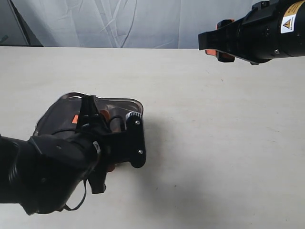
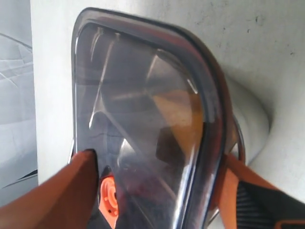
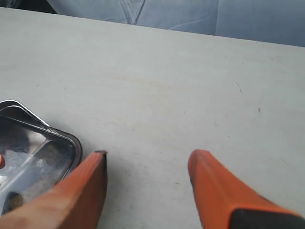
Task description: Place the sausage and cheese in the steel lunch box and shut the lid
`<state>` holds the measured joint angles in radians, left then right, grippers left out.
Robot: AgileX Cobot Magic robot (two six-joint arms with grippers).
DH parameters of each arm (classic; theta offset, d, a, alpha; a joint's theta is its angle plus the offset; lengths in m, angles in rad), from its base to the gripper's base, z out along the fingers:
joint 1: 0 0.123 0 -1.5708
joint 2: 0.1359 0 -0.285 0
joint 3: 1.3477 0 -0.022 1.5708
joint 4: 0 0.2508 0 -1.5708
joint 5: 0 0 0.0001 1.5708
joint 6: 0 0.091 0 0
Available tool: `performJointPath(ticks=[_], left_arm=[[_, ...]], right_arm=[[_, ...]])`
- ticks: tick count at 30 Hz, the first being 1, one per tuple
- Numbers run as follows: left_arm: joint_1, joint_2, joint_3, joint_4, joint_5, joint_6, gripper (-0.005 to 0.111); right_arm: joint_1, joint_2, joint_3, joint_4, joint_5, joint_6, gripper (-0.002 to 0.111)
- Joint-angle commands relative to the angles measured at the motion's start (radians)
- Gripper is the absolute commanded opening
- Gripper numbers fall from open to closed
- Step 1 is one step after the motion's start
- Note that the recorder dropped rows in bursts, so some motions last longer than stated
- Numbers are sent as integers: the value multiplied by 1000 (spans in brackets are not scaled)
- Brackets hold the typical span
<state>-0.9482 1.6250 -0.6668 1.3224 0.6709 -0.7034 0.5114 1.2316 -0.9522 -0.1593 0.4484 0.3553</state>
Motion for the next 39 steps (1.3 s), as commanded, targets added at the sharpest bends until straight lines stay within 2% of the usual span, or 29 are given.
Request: performJointPath(ticks=[1, 10, 19, 23, 30, 34, 39], left_arm=[[-3, -15, -30, -105, -34, 64, 64], [-3, -15, -46, -261, -34, 188, 64], [-3, -41, -46, -280, -32, 193, 64], [-3, -55, -63, -451, -10, 357, 64], [-3, -55, -107, -465, 38, 378, 64], [-3, -55, -139, -526, 44, 483, 64], [-3, -55, -146, -559, 62, 506, 64]], right_arm=[[-4, -2, -1, -14, -14, -6, 53], [-4, -2, -1, -14, -14, -6, 53], [-4, -2, -1, -14, -14, -6, 53], [-4, -2, -1, -14, -16, -6, 53], [-4, -2, -1, -14, -18, -6, 53], [-4, -2, -1, -14, -18, -6, 53], [-4, -2, -1, -14, -18, -6, 53]])
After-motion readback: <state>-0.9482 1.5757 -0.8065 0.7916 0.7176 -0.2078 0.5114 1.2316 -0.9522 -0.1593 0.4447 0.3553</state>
